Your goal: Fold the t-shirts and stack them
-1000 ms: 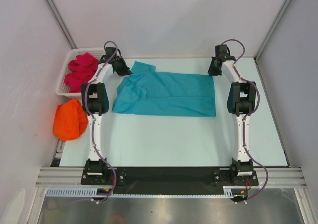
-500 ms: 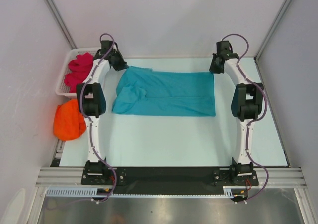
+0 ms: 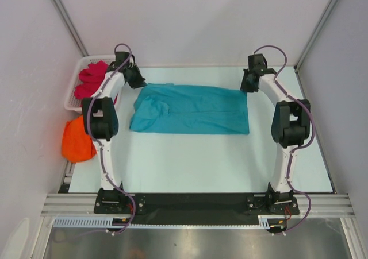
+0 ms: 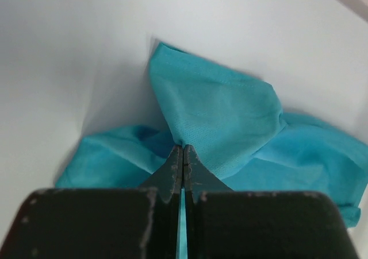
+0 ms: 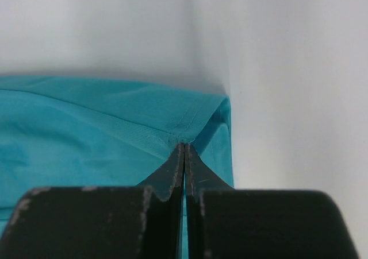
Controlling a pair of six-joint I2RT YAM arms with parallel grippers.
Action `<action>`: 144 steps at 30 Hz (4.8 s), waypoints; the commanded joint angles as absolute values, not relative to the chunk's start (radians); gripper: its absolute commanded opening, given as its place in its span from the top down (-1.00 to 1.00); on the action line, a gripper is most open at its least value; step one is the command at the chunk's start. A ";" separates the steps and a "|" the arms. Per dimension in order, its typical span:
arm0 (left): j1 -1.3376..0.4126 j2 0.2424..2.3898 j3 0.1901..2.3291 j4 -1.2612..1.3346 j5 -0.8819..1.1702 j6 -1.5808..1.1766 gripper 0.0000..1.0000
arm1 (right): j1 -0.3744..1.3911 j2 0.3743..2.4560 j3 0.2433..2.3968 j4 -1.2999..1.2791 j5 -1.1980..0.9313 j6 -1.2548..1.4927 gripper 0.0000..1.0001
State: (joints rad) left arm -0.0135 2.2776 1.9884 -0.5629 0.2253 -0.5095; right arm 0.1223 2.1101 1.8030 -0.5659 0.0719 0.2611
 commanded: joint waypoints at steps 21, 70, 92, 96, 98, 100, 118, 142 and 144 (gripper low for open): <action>-0.035 1.832 1.442 -0.394 0.192 -0.499 1.00 | 0.170 1.776 1.410 -0.497 0.121 0.249 1.00; -0.054 2.077 1.658 -0.442 0.141 -0.499 -0.74 | 0.209 1.833 1.407 -0.600 0.232 0.256 0.13; -0.090 2.043 1.686 -0.460 0.058 -0.511 -0.71 | 0.206 1.836 1.396 -0.597 0.241 0.247 0.17; -0.091 2.042 1.690 -0.463 0.049 -0.515 -0.71 | 0.206 1.830 1.390 -0.595 0.242 0.247 0.18; -0.091 2.042 1.686 -0.463 0.051 -0.520 -0.71 | 0.206 1.832 1.388 -0.595 0.242 0.247 0.19; -0.090 2.045 1.684 -0.465 0.046 -0.523 -0.71 | 0.206 1.830 1.387 -0.594 0.244 0.245 0.20; -0.107 2.118 1.741 -0.457 0.075 -0.529 0.59 | 0.199 1.822 1.387 -0.601 0.248 0.238 0.28; -0.110 2.200 1.838 -0.534 0.012 -0.472 0.31 | 0.178 1.779 1.373 -0.621 0.258 0.225 0.31; -0.110 2.207 1.839 -0.535 0.003 -0.468 0.32 | 0.176 1.781 1.374 -0.621 0.259 0.225 0.31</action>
State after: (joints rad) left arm -0.1028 2.1849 1.8027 -0.5129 0.0277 -0.4931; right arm 0.1841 1.8301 1.3708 -0.6178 0.2325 0.2379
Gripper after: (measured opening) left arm 0.340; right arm 0.347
